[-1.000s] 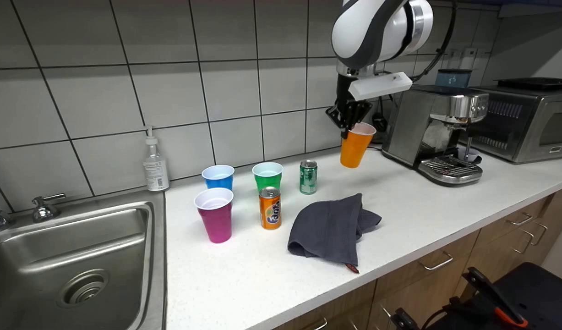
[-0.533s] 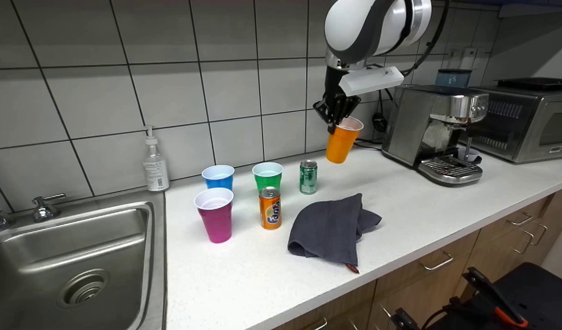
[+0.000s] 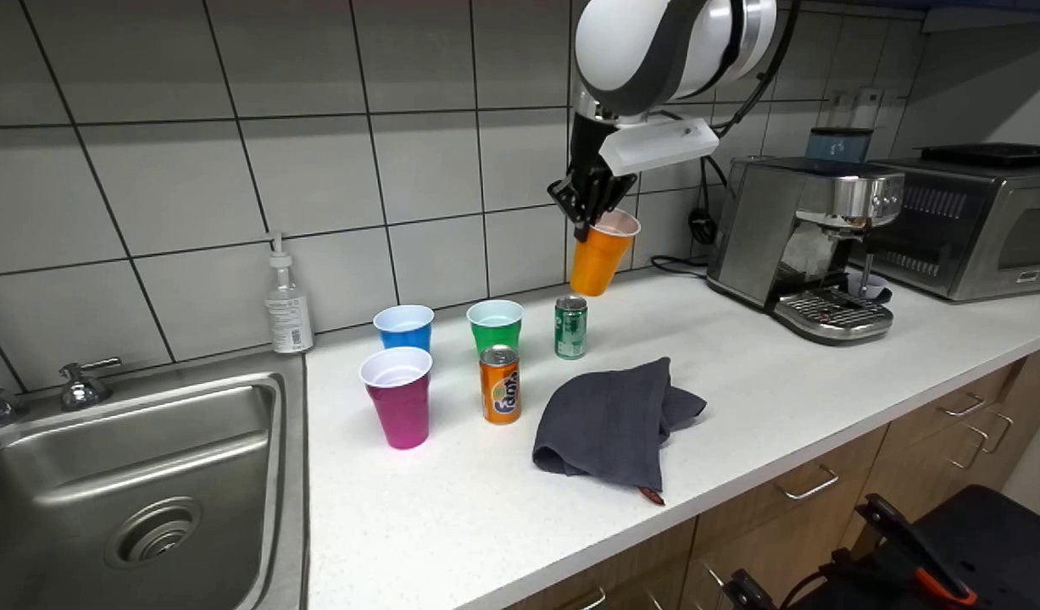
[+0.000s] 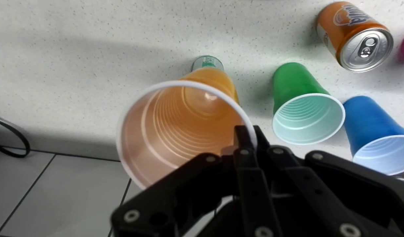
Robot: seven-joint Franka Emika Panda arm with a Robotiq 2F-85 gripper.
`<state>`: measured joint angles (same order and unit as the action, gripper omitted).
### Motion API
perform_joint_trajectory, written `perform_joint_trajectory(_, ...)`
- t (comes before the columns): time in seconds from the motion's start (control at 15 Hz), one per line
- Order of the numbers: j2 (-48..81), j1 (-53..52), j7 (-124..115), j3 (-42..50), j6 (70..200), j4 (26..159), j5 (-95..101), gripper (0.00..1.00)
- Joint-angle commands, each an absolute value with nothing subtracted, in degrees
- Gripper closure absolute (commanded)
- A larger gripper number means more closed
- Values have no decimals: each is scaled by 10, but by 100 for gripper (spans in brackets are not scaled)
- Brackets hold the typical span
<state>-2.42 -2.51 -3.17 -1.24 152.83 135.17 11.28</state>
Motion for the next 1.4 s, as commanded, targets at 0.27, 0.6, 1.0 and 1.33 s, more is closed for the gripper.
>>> perform_joint_trajectory(0.27, -20, -33, -31, -27, 1574, 1350, 108, 99)
perform_joint_trajectory(0.6, -2, -43, -28, -37, 1591, 1340, 104, 99)
perform_joint_trajectory(1.0, 26, -56, -32, -47, 1606, 1321, 109, 99)
perform_joint_trajectory(1.33, 51, -66, -39, -47, 1607, 1299, 114, 99)
